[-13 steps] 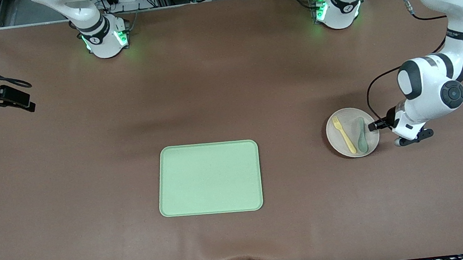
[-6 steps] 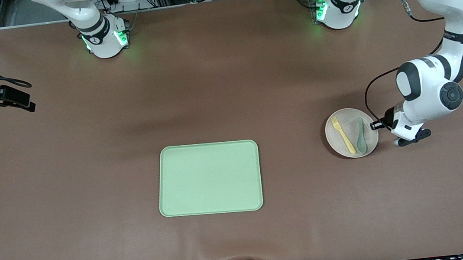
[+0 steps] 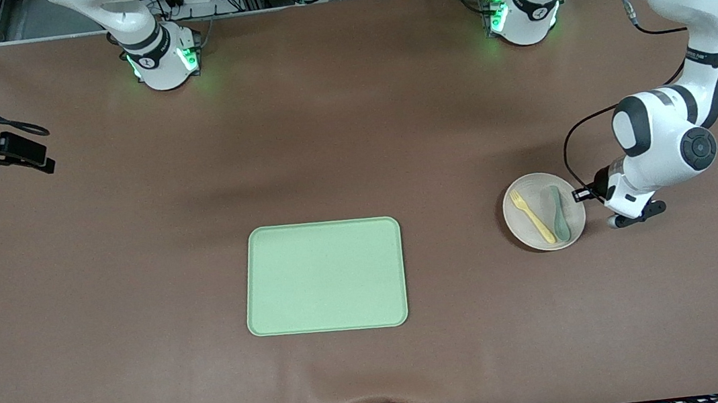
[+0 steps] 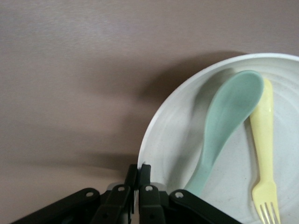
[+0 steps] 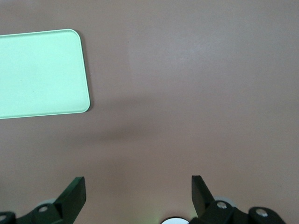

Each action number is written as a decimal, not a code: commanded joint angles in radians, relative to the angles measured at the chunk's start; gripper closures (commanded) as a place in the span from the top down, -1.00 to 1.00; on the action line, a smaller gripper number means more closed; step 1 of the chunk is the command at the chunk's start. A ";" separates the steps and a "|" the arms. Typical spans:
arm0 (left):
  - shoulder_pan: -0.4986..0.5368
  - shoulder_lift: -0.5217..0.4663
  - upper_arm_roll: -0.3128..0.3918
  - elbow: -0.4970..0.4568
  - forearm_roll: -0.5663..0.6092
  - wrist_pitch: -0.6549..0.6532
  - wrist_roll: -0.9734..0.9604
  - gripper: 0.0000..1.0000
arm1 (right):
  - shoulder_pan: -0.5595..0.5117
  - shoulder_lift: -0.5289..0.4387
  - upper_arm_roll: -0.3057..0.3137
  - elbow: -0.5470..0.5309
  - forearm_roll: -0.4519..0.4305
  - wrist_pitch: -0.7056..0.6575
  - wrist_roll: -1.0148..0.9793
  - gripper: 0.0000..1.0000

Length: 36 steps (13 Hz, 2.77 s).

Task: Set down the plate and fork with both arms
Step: 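Slide the plate with the left gripper onto the green tray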

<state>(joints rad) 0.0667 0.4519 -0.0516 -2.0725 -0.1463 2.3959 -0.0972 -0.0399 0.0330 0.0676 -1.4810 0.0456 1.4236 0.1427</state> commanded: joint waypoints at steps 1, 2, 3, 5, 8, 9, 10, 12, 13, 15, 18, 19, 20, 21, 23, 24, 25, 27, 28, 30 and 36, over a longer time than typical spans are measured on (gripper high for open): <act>0.005 -0.004 -0.040 0.024 -0.019 0.003 0.016 -1.00 | -0.001 -0.004 0.000 0.010 0.010 -0.011 0.001 1.00; 0.008 -0.013 -0.063 0.032 -0.021 0.002 0.014 -1.00 | -0.001 -0.004 0.000 0.008 0.010 -0.012 0.001 1.00; 0.007 -0.024 -0.095 0.049 -0.019 0.000 0.022 -1.00 | -0.001 -0.004 0.000 0.008 0.010 -0.012 0.001 1.00; -0.011 -0.012 -0.181 0.147 -0.019 -0.014 0.008 -1.00 | -0.003 -0.004 0.000 0.008 0.010 -0.011 0.001 1.00; -0.115 0.076 -0.225 0.348 -0.016 -0.105 -0.071 -1.00 | -0.003 -0.004 0.000 0.010 0.010 -0.011 0.001 1.00; -0.164 0.091 -0.225 0.385 -0.010 -0.121 -0.103 -1.00 | -0.001 -0.004 0.000 0.008 0.010 -0.009 0.001 1.00; -0.204 0.117 -0.225 0.419 -0.018 -0.123 -0.120 -1.00 | -0.001 -0.004 0.000 0.008 0.010 -0.011 0.001 1.00; -0.264 0.223 -0.225 0.542 -0.019 -0.133 -0.182 -1.00 | -0.001 -0.004 0.000 0.008 0.010 -0.011 0.001 1.00; -0.298 0.267 -0.226 0.587 -0.019 -0.145 -0.220 -1.00 | -0.001 -0.004 0.000 0.010 0.010 -0.009 0.001 1.00; -0.369 0.342 -0.225 0.694 -0.021 -0.150 -0.342 -1.00 | -0.001 -0.004 0.000 0.008 0.010 -0.012 0.001 1.00; -0.422 0.399 -0.226 0.773 -0.051 -0.149 -0.413 -1.00 | -0.001 -0.004 0.000 0.008 0.010 -0.012 0.001 1.00; -0.439 0.415 -0.225 0.787 -0.062 -0.141 -0.427 -1.00 | -0.001 -0.004 0.000 0.008 0.010 -0.012 0.001 1.00; -0.459 0.433 -0.223 0.810 -0.062 -0.136 -0.455 -1.00 | -0.003 -0.004 0.000 0.008 0.010 -0.011 0.001 1.00; -0.470 0.441 -0.223 0.819 -0.062 -0.135 -0.484 -1.00 | -0.001 -0.004 0.000 0.008 0.010 -0.009 0.001 1.00; -0.493 0.459 -0.218 0.821 -0.062 -0.112 -0.495 -1.00 | -0.001 -0.004 0.000 0.008 0.010 -0.011 0.001 1.00; -0.493 0.476 -0.218 0.827 -0.062 -0.100 -0.478 -1.00 | -0.001 -0.004 0.000 0.008 0.010 -0.008 0.001 1.00; -0.496 0.494 -0.218 0.833 -0.062 -0.089 -0.472 -1.00 | 0.000 -0.004 0.000 0.010 0.010 -0.006 0.001 1.00; -0.501 0.516 -0.218 0.833 -0.062 -0.046 -0.470 -1.00 | 0.000 -0.004 0.000 0.008 0.010 -0.011 0.001 1.00; -0.504 0.518 -0.218 0.833 -0.062 -0.035 -0.469 -1.00 | -0.001 -0.002 0.000 0.008 0.010 -0.008 0.001 1.00; -0.504 0.521 -0.218 0.833 -0.062 -0.031 -0.467 -1.00 | 0.000 -0.002 0.000 0.010 0.011 -0.003 0.001 1.00; -0.492 0.476 -0.217 0.824 -0.056 -0.047 -0.473 1.00 | 0.014 -0.001 0.003 0.010 0.008 -0.002 -0.002 1.00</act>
<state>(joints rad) -0.4216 0.9571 -0.2798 -1.2540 -0.1878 2.3646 -0.5748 -0.0363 0.0330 0.0700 -1.4800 0.0457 1.4240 0.1420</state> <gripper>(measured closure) 0.586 0.000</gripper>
